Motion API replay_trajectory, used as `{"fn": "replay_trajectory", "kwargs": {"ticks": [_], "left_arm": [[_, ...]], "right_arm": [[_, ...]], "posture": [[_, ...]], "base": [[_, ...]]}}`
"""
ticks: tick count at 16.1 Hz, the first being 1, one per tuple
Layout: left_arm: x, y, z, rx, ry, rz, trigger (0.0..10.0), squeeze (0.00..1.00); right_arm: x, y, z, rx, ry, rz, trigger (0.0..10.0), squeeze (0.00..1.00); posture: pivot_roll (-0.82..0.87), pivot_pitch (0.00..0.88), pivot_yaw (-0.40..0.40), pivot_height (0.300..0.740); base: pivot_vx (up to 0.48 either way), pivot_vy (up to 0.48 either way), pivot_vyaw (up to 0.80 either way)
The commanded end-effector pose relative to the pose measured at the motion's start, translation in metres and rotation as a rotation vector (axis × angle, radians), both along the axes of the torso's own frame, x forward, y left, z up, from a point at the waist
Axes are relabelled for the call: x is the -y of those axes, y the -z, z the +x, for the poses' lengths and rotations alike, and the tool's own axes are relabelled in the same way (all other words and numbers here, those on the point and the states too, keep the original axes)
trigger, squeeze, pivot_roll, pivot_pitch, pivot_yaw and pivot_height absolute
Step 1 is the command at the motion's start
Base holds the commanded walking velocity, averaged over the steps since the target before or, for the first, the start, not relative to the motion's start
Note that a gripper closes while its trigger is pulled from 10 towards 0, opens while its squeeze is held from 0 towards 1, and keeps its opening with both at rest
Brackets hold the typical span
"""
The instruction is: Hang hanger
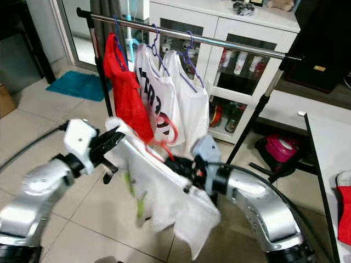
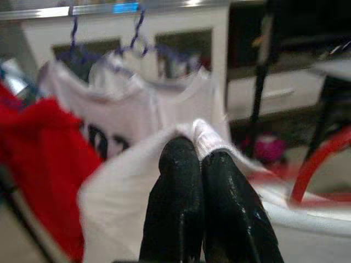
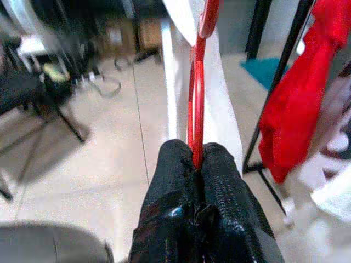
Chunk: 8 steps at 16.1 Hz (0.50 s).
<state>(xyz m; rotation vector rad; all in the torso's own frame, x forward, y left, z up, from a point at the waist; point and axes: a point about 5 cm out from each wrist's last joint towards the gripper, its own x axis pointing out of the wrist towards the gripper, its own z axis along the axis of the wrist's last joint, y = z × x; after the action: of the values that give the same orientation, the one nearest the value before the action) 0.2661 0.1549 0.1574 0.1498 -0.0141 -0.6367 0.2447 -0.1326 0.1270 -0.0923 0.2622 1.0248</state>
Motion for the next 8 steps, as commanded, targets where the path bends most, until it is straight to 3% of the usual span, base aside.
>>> {"fn": "replay_trajectory", "kwargs": {"ticks": [1, 3, 4, 7, 8], "left_arm": [[-0.004, -0.015, 0.0, 0.031, 0.022, -0.037, 0.0, 0.0], [-0.023, -0.026, 0.007, 0.058, -0.051, -0.04, 0.0, 0.0], [-0.051, -0.035, 0.018, 0.092, -0.224, -0.011, 0.0, 0.0], [-0.09, -0.041, 0.029, 0.119, -0.472, 0.058, 0.0, 0.0], [-0.121, -0.042, 0.034, 0.139, -0.671, 0.14, 0.0, 0.0]], "right_arm": [[0.004, 0.001, -0.001, 0.004, -0.017, -0.029, 0.0, 0.0], [0.011, -0.001, -0.002, 0.002, -0.027, -0.031, 0.0, 0.0], [0.016, -0.006, -0.004, -0.001, -0.053, 0.005, 0.0, 0.0], [0.02, -0.013, -0.009, -0.015, -0.089, 0.065, 0.0, 0.0], [0.022, -0.017, -0.013, -0.017, -0.11, 0.113, 0.0, 0.0]], "posture": [[-0.01, 0.0, -0.075, 0.74], [-0.01, 0.0, -0.074, 0.74], [-0.01, 0.0, -0.072, 0.74], [-0.01, 0.0, -0.072, 0.74], [0.0, 0.0, -0.067, 0.74]], "base": [[0.0, 0.0, 0.0], [0.0, 0.0, 0.0], [0.0, 0.0, 0.0], [0.0, 0.0, 0.0], [0.0, 0.0, 0.0]]}}
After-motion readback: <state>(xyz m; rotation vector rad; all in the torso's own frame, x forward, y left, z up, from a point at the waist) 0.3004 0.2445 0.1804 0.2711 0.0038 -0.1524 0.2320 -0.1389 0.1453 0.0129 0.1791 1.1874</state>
